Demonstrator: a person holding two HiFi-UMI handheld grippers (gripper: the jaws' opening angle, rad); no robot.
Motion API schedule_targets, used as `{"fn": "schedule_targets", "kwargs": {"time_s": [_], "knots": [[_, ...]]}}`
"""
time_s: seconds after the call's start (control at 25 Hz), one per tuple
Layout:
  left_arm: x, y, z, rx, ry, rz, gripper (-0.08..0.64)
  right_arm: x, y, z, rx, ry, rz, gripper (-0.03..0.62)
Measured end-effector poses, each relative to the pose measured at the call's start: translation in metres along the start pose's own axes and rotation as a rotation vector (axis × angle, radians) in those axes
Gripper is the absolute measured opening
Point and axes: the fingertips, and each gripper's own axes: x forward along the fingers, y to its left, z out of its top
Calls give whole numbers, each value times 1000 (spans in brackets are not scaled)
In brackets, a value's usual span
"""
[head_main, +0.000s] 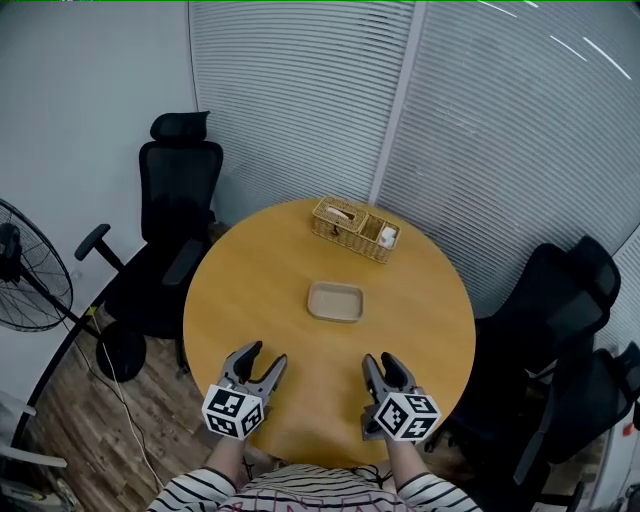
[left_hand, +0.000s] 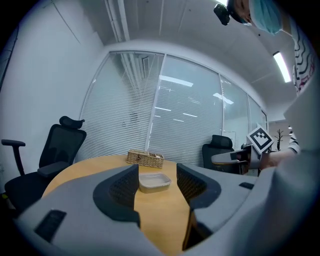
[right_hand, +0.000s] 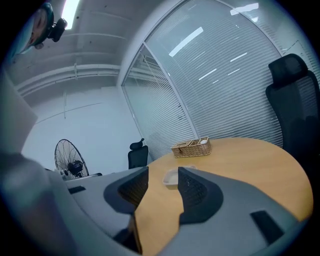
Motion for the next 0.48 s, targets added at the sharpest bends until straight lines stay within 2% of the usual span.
{"fn": "schedule_targets", "kwargs": {"time_s": [0.28,0.48], "knots": [[61,17,-2,-11,34,7,215,49,-35,22,-10,31,10,178],[104,22,-1,27,53,0,215,80,-61,27,-10,48,10,178]]}}
